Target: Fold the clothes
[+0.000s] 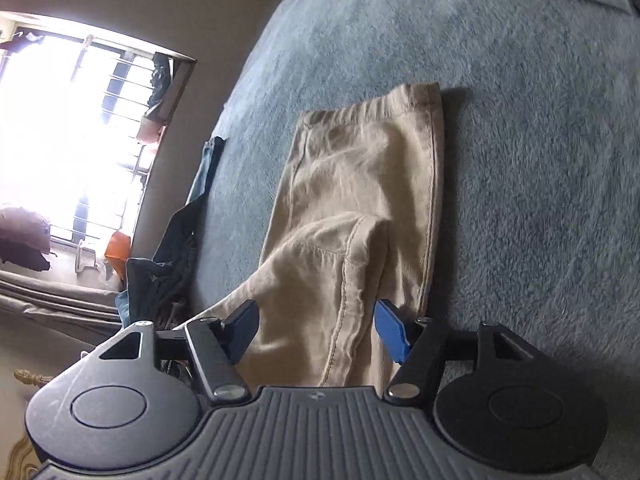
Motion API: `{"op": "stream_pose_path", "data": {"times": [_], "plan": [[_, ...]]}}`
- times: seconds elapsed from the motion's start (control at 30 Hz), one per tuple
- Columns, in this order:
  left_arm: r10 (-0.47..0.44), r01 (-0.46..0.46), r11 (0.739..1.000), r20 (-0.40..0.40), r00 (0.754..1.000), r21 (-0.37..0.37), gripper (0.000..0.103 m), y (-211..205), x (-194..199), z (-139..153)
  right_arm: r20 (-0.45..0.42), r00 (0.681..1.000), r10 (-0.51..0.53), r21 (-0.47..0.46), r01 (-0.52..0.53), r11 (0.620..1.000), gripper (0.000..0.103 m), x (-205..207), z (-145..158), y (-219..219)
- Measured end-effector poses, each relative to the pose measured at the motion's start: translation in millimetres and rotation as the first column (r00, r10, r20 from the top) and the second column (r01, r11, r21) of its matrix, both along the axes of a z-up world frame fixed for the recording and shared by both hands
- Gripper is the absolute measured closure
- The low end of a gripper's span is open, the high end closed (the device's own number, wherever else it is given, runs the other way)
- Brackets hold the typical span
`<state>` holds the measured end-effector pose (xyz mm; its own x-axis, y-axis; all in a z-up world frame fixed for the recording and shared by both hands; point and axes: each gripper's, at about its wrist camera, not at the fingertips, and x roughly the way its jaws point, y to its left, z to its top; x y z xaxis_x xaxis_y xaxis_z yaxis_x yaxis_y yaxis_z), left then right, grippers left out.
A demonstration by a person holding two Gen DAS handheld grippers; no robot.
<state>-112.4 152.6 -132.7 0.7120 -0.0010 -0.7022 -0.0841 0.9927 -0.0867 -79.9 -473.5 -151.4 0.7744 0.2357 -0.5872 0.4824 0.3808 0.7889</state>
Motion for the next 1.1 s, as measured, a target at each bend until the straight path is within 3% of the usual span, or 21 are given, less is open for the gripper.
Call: {"op": "stream_pose_path", "data": {"times": [0.07, 0.1, 0.13, 0.17, 0.23, 0.33, 0.47, 0.5, 0.53, 0.57, 0.63, 0.8, 0.9, 1.1], "plan": [[0.003, -0.003, 1.000, 0.002, 1.000, -0.002, 0.043, 0, -1, -1, 0.012, 1.000, 0.007, -0.035, -0.006, 0.999, 0.045, -5, 7, 12], [0.003, -0.003, 1.000, 0.002, 1.000, -0.001, 0.043, 0, -1, -2, 0.027, 0.998, 0.058, -0.124, -0.055, 0.991, 0.045, -7, 17, 23], [0.004, -0.004, 1.000, 0.002, 1.000, 0.001, 0.043, -1, -1, -2, 0.029, 0.990, 0.138, -0.261, -0.126, 0.957, 0.045, -6, 28, 39], [0.004, -0.004, 1.000, 0.003, 1.000, 0.003, 0.043, -1, -1, -2, 0.020, 0.976, 0.217, -0.393, -0.192, 0.899, 0.045, -6, 39, 55], [0.005, -0.005, 1.000, 0.002, 1.000, 0.007, 0.043, -2, 0, -3, -0.036, 0.945, 0.326, -0.575, -0.286, 0.766, 0.044, -4, 43, 82], [0.006, -0.006, 1.000, 0.003, 1.000, 0.008, 0.043, -2, 0, -4, -0.158, 0.891, 0.425, -0.749, -0.388, 0.536, 0.045, 1, 34, 119], [0.007, -0.007, 1.000, 0.008, 1.000, 0.000, 0.042, 0, -1, -5, -0.349, 0.801, 0.487, -0.867, -0.473, 0.157, 0.050, 7, 22, 167], [0.004, -0.004, 1.000, 0.010, 1.000, -0.001, 0.042, 0, -1, -5, -0.398, 0.777, 0.488, -0.874, -0.483, 0.055, 0.054, 9, 20, 179], [0.001, -0.001, 1.000, 0.012, 1.000, -0.002, 0.042, 1, -2, -5, -0.429, 0.765, 0.482, -0.877, -0.480, -0.018, 0.068, 9, 19, 187], [-0.001, 0.001, 1.000, 0.014, 1.000, -0.004, 0.042, 1, -2, -5, -0.409, 0.784, 0.466, -0.891, -0.454, -0.018, 0.079, 7, 26, 184], [-0.003, 0.003, 1.000, 0.015, 1.000, -0.006, 0.042, 2, -2, -6, -0.369, 0.821, 0.436, -0.916, -0.402, -0.019, 0.092, 3, 38, 178], [-0.002, 0.003, 1.000, 0.021, 1.000, -0.015, 0.042, 3, -2, -6, -0.253, 0.899, 0.357, -0.965, -0.261, -0.027, 0.094, -7, 73, 162], [-0.001, 0.002, 1.000, 0.024, 1.000, -0.020, 0.042, 4, -1, -7, -0.142, 0.942, 0.303, -0.989, -0.145, -0.015, 0.094, -18, 120, 137], [0.008, -0.008, 1.000, 0.029, 1.000, -0.028, 0.042, 5, 2, -7, -0.040, 0.969, 0.244, -0.998, -0.026, -0.060, 0.094, -33, 203, 99]]}}
